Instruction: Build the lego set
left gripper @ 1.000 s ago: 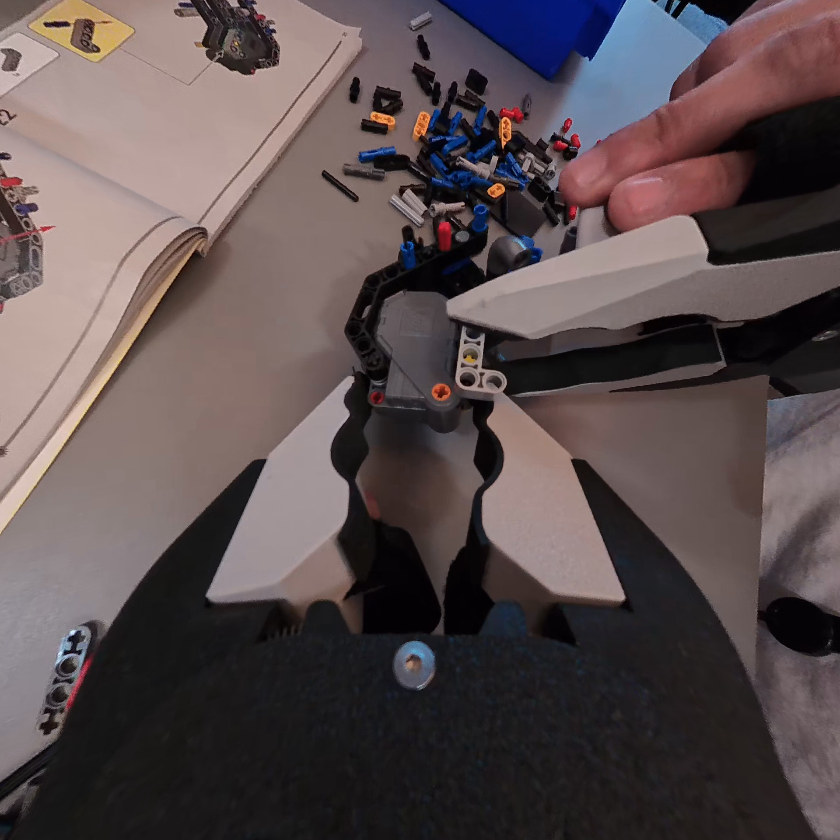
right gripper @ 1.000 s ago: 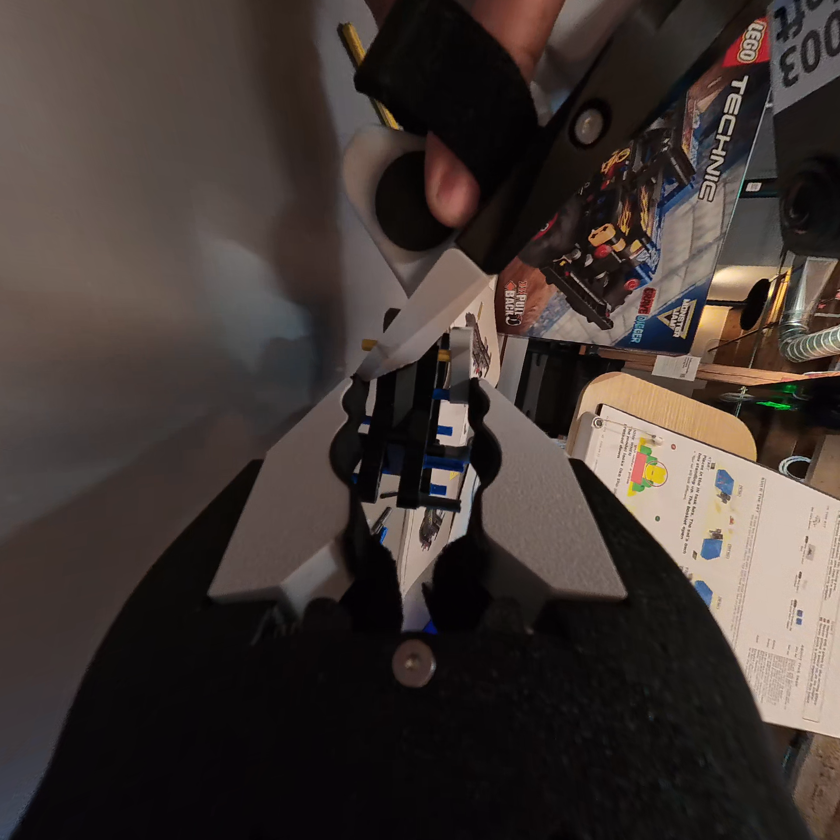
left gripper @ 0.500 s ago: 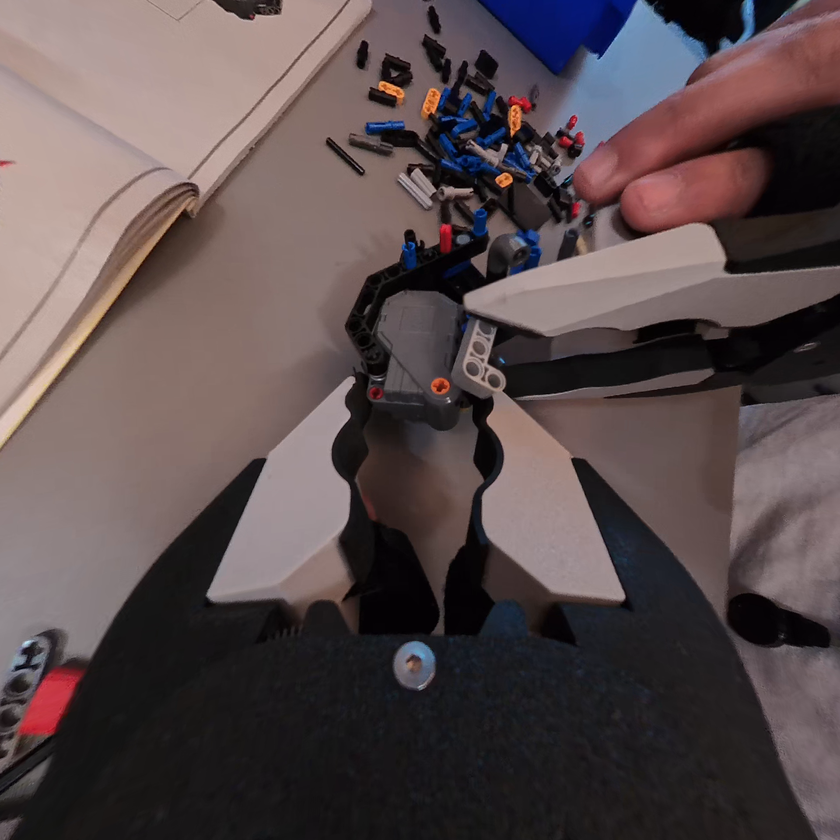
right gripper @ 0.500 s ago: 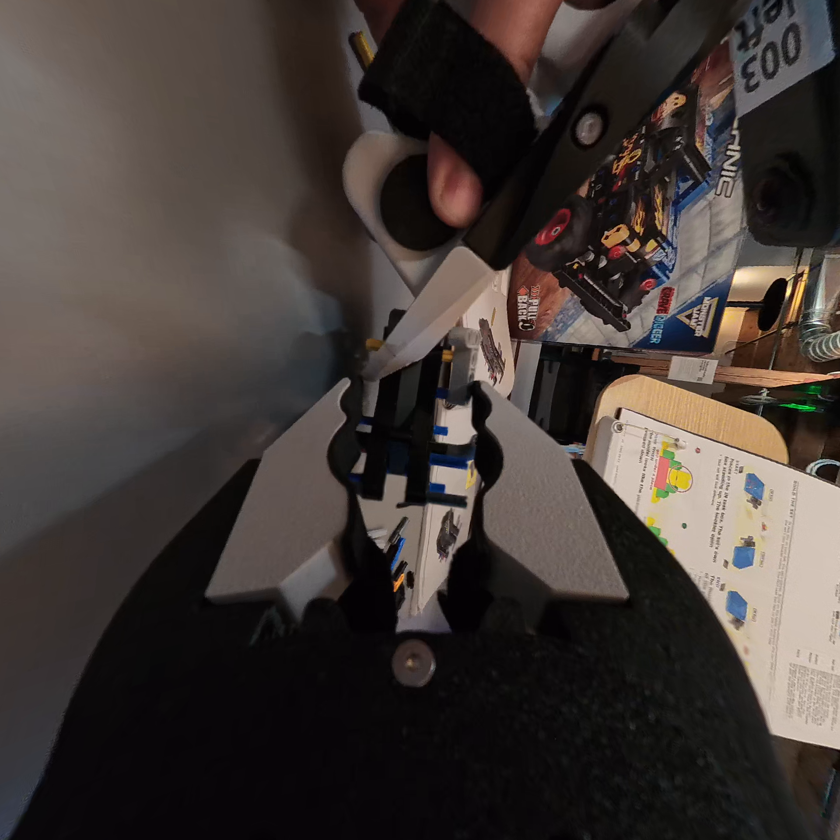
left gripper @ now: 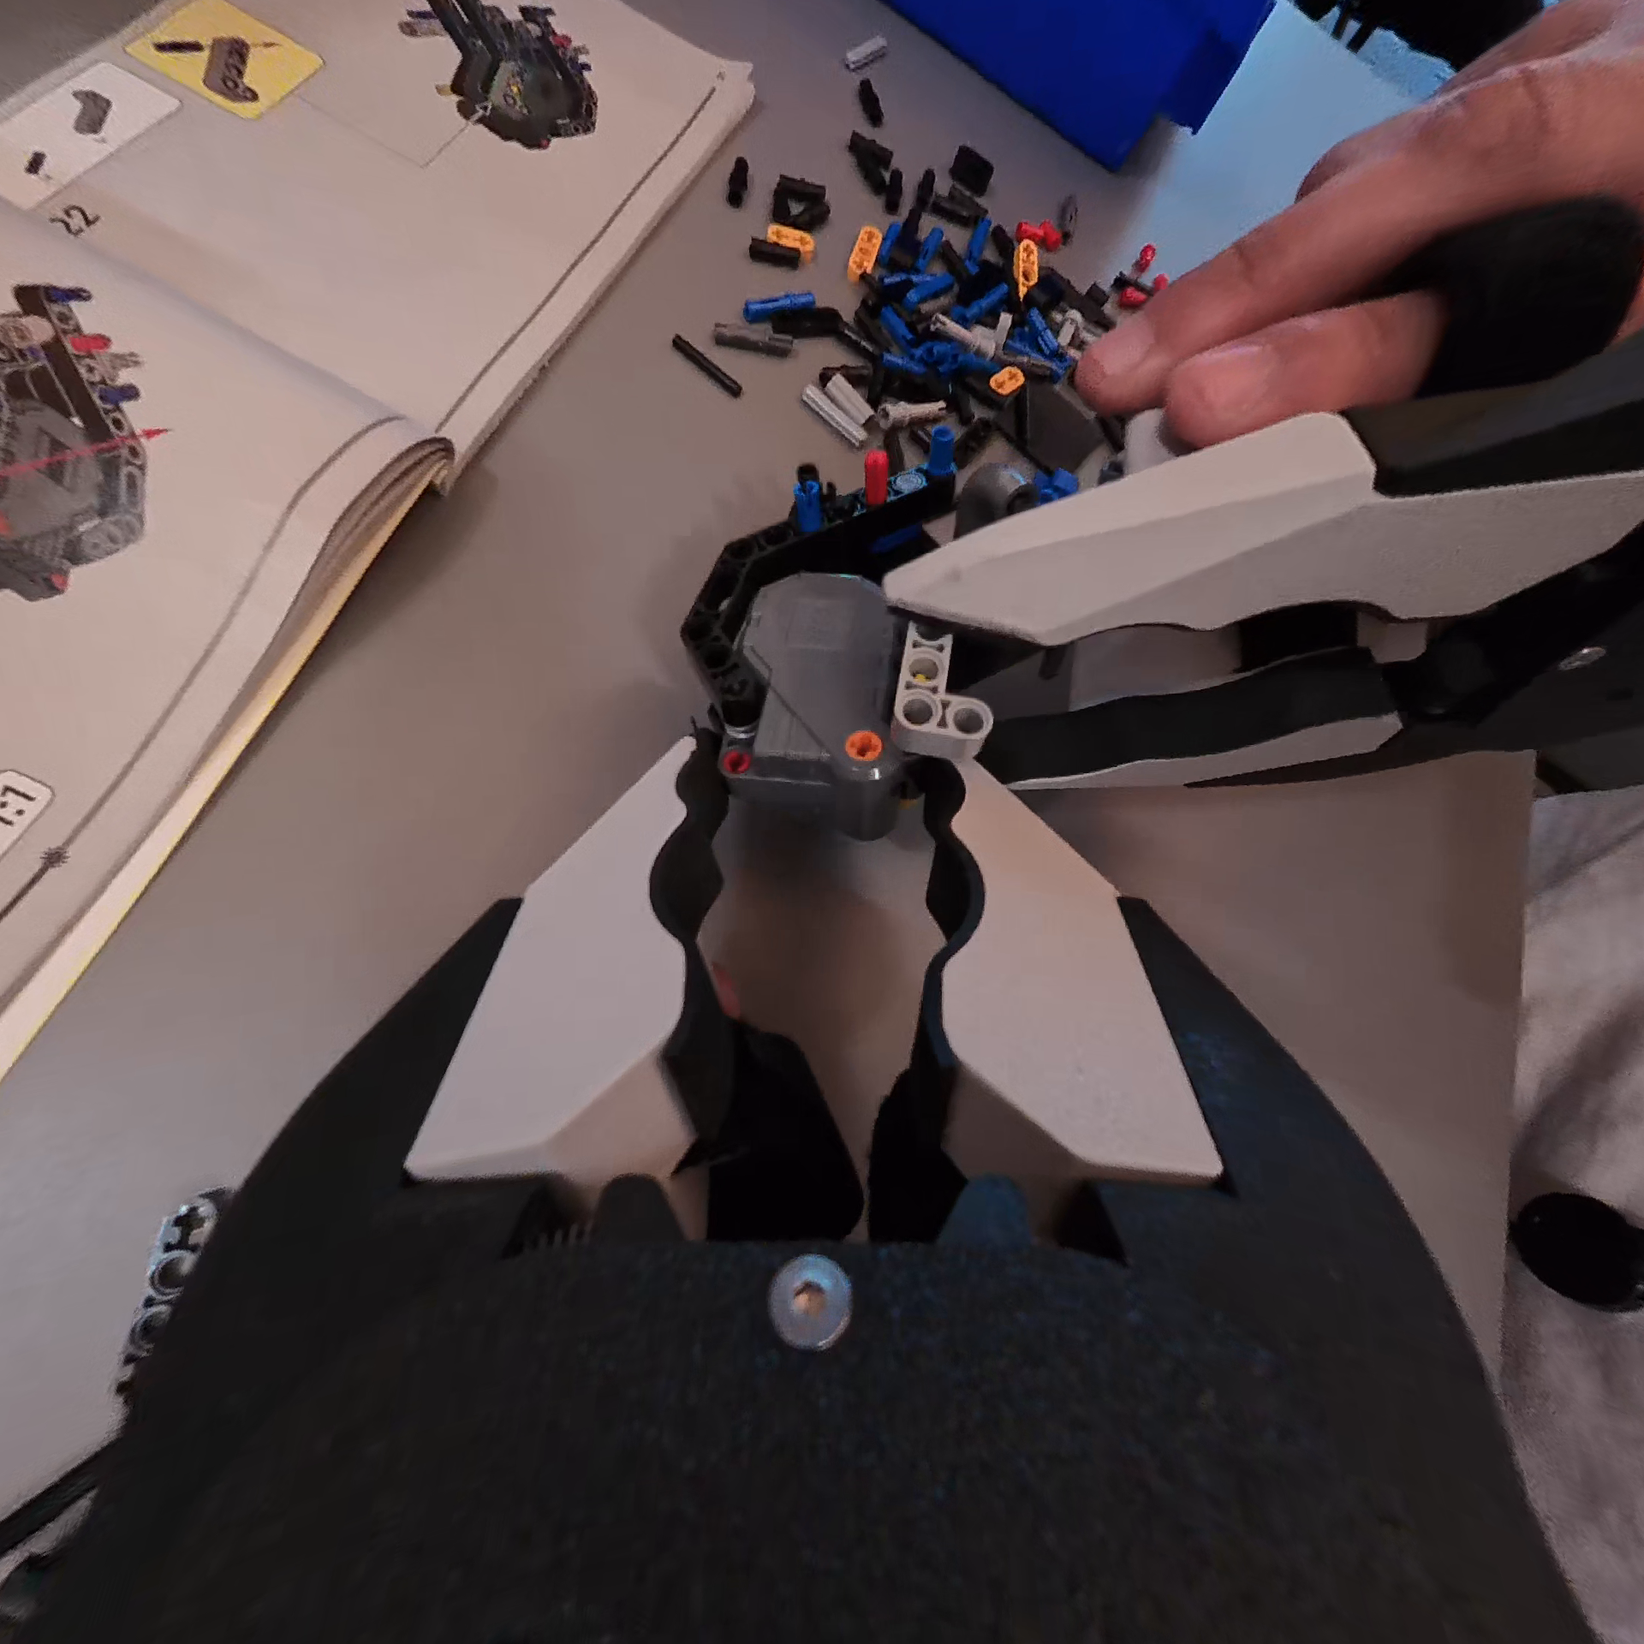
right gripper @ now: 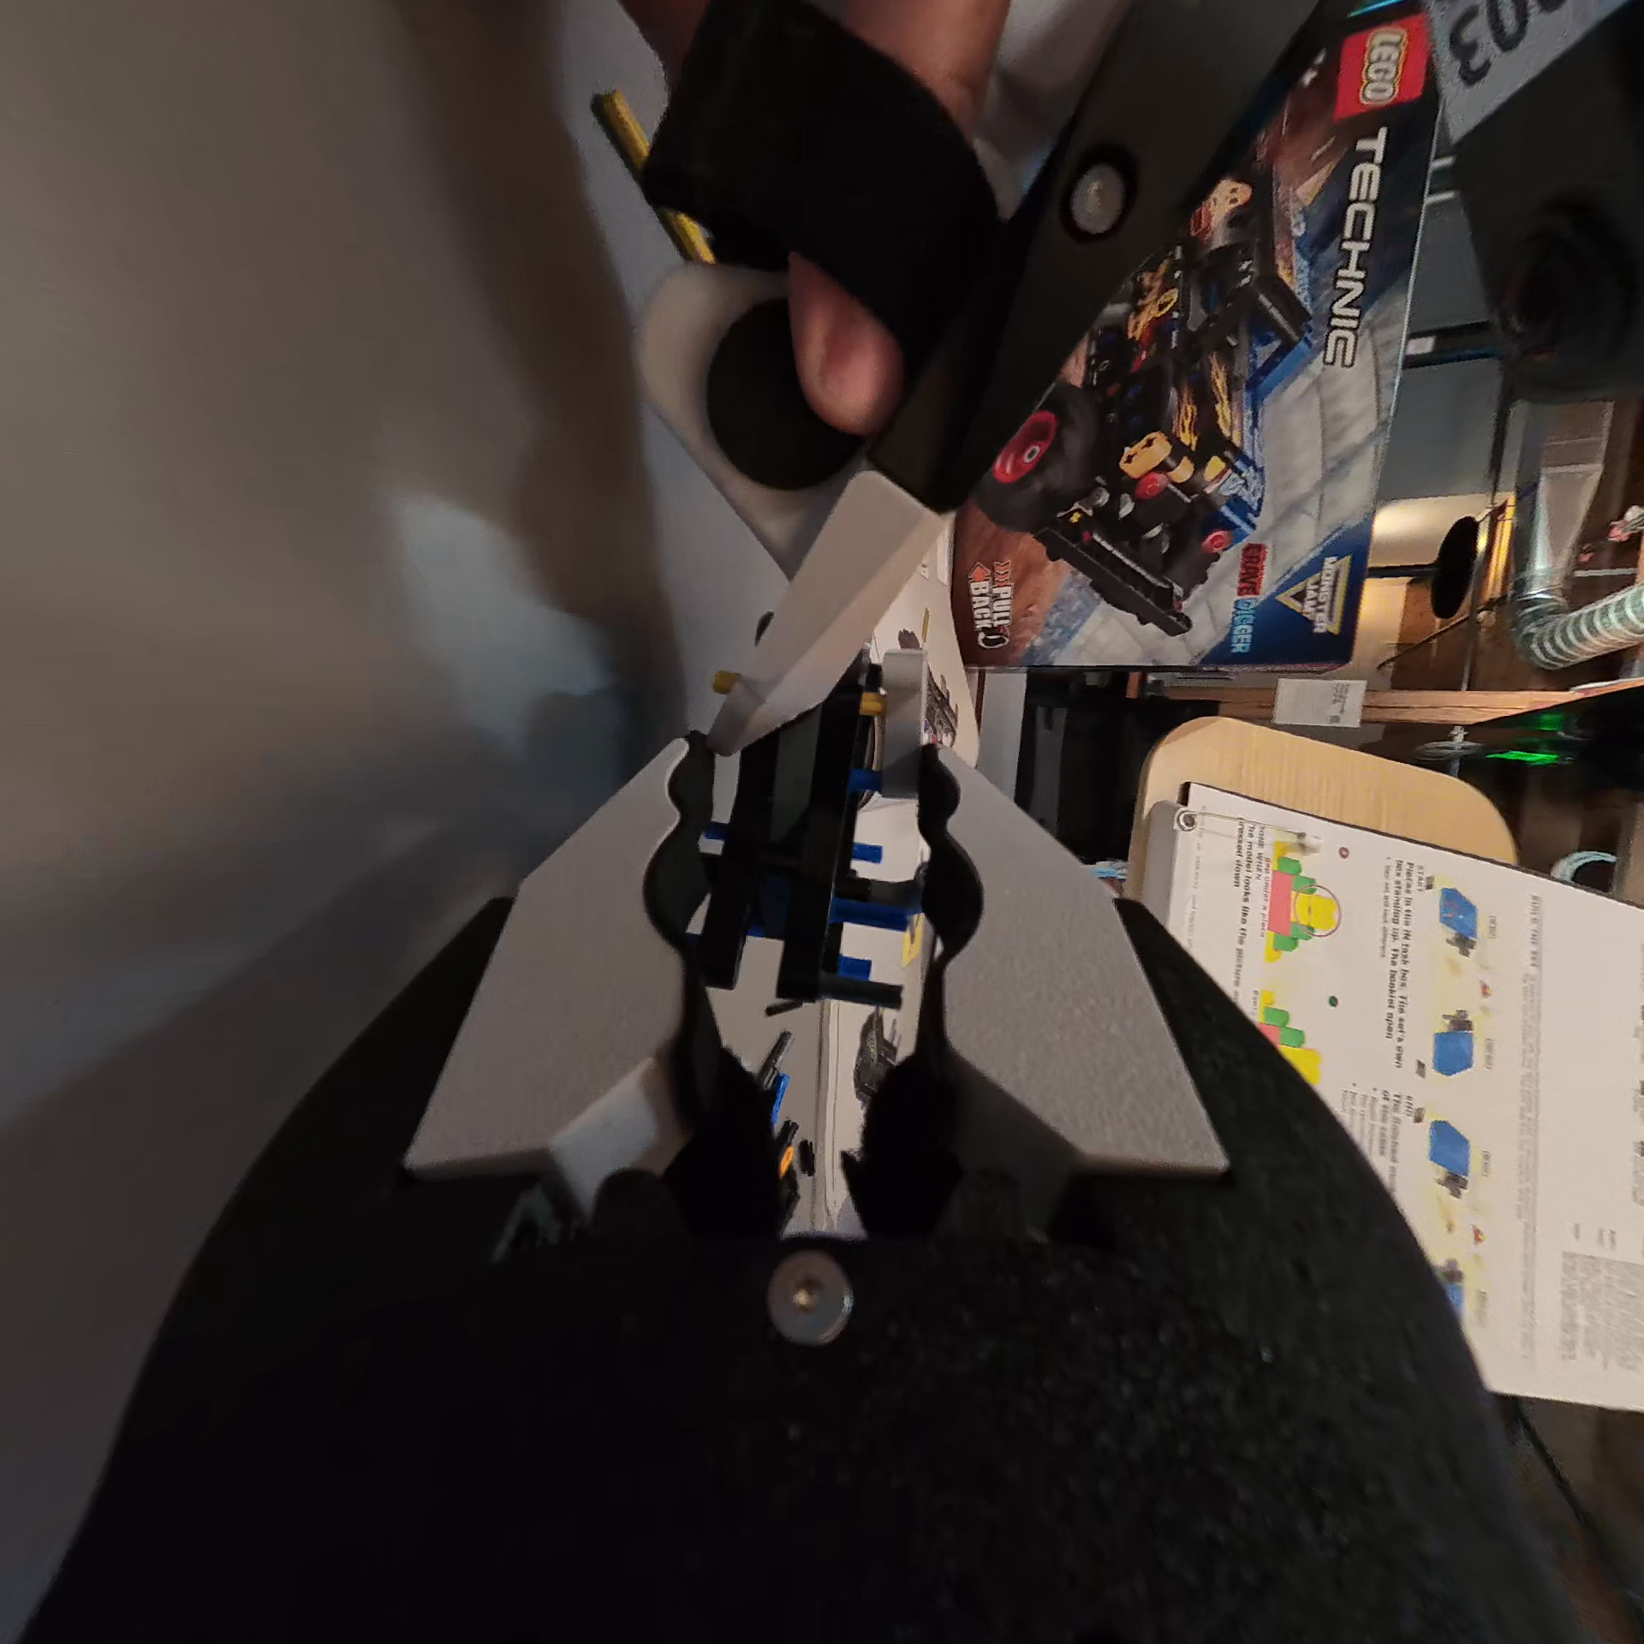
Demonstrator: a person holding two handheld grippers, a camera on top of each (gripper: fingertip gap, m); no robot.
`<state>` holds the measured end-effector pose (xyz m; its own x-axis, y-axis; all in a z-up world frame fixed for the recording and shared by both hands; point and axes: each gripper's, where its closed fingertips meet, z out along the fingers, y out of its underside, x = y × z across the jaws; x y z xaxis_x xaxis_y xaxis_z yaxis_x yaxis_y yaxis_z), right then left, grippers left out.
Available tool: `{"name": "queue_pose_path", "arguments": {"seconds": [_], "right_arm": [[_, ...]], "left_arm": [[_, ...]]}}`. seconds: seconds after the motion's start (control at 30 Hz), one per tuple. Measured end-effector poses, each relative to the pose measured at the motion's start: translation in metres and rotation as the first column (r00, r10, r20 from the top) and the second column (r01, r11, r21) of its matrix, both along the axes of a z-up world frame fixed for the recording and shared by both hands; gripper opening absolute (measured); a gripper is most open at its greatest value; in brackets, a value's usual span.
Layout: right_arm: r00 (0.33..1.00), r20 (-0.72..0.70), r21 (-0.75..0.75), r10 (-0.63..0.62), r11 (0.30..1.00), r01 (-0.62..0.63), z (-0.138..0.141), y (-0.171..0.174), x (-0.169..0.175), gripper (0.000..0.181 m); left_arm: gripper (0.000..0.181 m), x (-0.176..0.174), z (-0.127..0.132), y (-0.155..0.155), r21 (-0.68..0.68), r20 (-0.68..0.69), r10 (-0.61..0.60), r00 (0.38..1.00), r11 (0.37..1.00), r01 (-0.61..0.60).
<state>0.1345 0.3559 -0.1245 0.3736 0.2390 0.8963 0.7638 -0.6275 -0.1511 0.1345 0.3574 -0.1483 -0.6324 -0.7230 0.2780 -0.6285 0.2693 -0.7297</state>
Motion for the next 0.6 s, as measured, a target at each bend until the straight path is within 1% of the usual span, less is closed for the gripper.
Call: {"name": "queue_pose_path", "arguments": {"seconds": [0.07,0.17,0.27,0.4,0.53,0.6], "right_arm": [[1.000,0.018,0.014,-0.007,1.000,0.007,-0.001,0.001,0.002,0.046],[1.000,0.014,0.017,-0.012,1.000,0.012,-0.001,0.001,0.003,0.045],[0.999,0.019,-0.026,-0.032,0.999,0.032,-0.005,-0.001,0.006,0.046],[1.000,0.000,-0.056,-0.017,0.998,0.017,-0.005,-0.003,0.003,0.048],[1.000,-0.001,-0.056,-0.007,0.998,0.007,0.002,-0.006,-0.002,0.048],[0.999,-0.036,-0.044,0.010,0.999,-0.012,0.008,-0.010,-0.010,0.049]], "left_arm": [[0.043,0.001,-0.001,0.002,0.014,0.004,0.011,1.000,1.000,-0.011],[0.043,0.002,-0.001,0.002,0.001,0.001,0.020,1.000,1.000,-0.020],[0.043,0.005,-0.004,0.001,0.052,0.047,0.014,0.999,0.999,-0.016],[0.043,0.004,-0.004,-0.001,0.026,0.047,0.009,0.999,1.000,-0.010],[0.043,0.005,-0.006,-0.001,0.014,0.041,0.011,0.999,1.000,-0.012],[0.043,0.006,-0.006,0.001,0.017,0.050,0.014,0.999,1.000,-0.015]]}}
